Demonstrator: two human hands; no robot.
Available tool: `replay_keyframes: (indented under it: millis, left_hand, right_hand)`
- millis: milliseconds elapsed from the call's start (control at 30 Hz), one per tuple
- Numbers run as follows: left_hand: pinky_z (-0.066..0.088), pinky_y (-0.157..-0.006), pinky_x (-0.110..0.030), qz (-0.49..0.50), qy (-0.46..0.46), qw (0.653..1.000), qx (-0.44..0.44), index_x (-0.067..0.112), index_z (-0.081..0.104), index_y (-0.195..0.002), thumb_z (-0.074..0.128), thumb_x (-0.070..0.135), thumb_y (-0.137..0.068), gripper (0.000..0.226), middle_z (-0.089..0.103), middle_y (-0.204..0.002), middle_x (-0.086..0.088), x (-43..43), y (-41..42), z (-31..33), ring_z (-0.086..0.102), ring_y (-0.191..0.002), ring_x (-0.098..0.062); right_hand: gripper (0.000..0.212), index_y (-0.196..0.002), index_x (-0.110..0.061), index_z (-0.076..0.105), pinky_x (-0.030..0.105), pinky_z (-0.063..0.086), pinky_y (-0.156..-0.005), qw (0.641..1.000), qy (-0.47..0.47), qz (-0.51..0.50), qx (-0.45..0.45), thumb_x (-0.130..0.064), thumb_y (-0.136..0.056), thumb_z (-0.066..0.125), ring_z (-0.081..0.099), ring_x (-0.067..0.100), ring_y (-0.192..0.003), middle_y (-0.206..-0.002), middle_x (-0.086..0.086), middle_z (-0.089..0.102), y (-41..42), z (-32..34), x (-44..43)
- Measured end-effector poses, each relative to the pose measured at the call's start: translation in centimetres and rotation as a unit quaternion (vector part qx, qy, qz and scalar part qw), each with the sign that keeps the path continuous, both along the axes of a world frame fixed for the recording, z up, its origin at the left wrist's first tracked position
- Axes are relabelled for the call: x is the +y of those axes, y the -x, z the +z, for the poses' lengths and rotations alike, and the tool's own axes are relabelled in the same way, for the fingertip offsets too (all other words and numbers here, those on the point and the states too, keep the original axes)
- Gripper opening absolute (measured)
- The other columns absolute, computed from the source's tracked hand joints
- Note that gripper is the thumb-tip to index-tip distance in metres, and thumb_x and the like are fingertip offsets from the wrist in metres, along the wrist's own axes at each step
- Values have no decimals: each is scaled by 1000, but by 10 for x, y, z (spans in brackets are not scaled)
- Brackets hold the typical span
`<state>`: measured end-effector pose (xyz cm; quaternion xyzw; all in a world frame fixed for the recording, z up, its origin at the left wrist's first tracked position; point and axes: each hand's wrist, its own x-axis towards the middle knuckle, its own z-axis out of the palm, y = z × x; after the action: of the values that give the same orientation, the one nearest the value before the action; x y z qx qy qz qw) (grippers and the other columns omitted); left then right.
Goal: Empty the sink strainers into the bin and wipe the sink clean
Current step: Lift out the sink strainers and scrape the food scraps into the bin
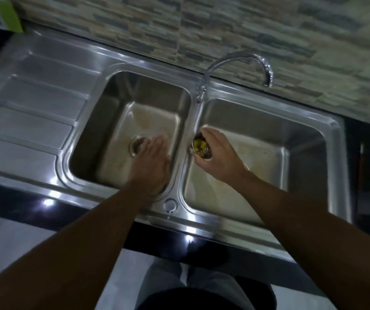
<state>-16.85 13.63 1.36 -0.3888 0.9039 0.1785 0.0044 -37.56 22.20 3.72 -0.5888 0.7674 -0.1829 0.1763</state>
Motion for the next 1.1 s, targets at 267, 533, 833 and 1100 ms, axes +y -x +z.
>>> replay_keyframes:
  millis: [267,533,833,1100]
  left_hand:
    - [6,-129,-40,-4,-52,998,17,2,8,-159,22,27,-105,61,3,-168,-18,42,66,-31,-3,-157,-28]
    - [8,-128,-46,-18,-18,999,19,-1,6,-159,17,26,-97,68,2,-168,-20,21,90,-39,-2,-157,-31]
    - [7,-129,-43,-2,38,999,34,1,10,-159,24,23,-106,59,7,-168,-18,21,96,-47,2,-157,-27]
    - [10,-129,-44,-4,37,997,60,2,11,-159,27,22,-105,60,10,-168,-17,20,95,-53,4,-157,-27]
  right_hand:
    - [82,-152,-17,34,38,35,-115,991,-102,-69,-45,-53,-83,60,36,22,-141,-154,5,39,23,-68,67]
    - [77,-150,-14,34,37,44,-107,984,-170,-33,-40,-50,-90,66,42,27,-133,-149,9,42,28,-129,77]
    - [79,-150,-14,35,39,50,-101,990,-136,-23,-12,-46,-87,71,46,26,-129,-145,7,44,35,-156,77]
    - [52,-140,-18,45,39,48,-103,989,-86,-108,-51,-49,-98,52,48,22,-125,-138,6,50,50,-155,84]
